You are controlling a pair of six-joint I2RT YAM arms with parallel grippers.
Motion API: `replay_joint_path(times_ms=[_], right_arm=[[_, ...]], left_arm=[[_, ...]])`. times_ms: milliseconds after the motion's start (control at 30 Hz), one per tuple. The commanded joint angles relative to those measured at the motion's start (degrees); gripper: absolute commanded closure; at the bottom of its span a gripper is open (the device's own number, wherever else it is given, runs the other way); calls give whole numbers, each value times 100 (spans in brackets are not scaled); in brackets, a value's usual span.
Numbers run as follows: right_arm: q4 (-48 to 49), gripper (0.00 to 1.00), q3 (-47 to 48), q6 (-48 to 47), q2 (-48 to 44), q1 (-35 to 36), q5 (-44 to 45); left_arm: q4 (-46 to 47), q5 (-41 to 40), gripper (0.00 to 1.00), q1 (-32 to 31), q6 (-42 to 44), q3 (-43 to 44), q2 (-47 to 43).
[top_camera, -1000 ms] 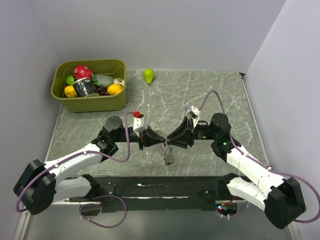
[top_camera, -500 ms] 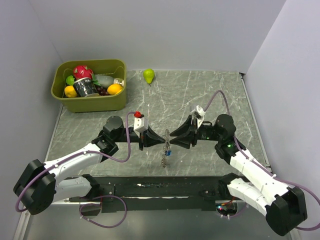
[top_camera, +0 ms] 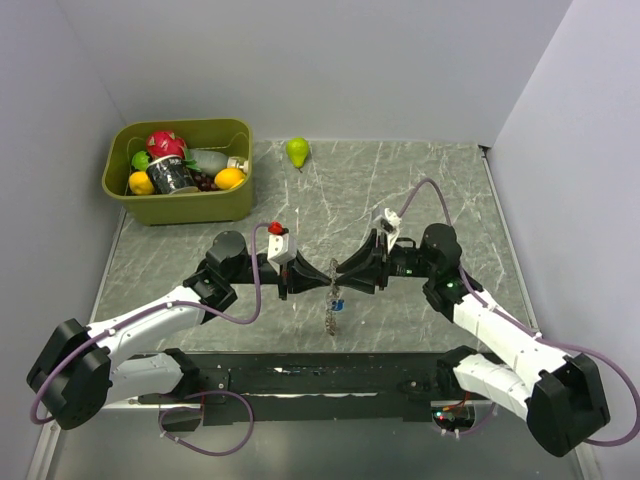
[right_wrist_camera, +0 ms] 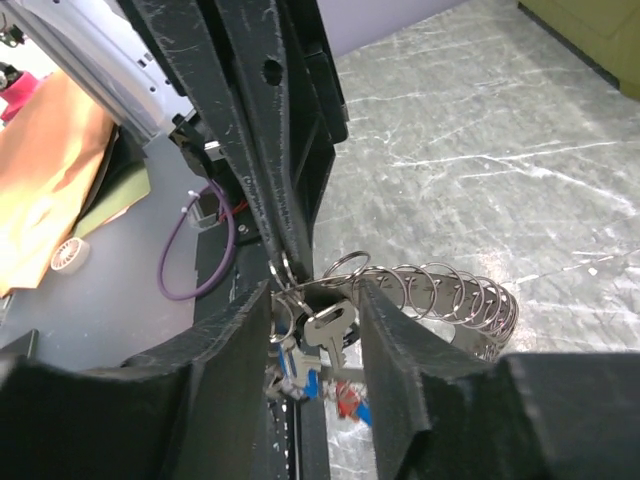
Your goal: Put the keys on the keyring
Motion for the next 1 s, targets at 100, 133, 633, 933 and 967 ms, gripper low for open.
replay_joint_path(times_ms=[100,133,633,933,967], right_arm=[[627,57,174,176,164,85,-96],[654,59,165,220,173,85,-96],[-118,100,481,-271,270,112,-79],[-2042,100,1307,-1755,560,103,-88],[-2244,100,1369,-1879,603,103,-35]], left_arm=[[249,137,99,-58,13,342,-50],[240,137,99,-58,13,342,-33],[-110,-3,99,-93,48,456,-33],[-1315,-504,65,-120,399,904,-15],[-1559,-696,59,-120,443,966,-41]])
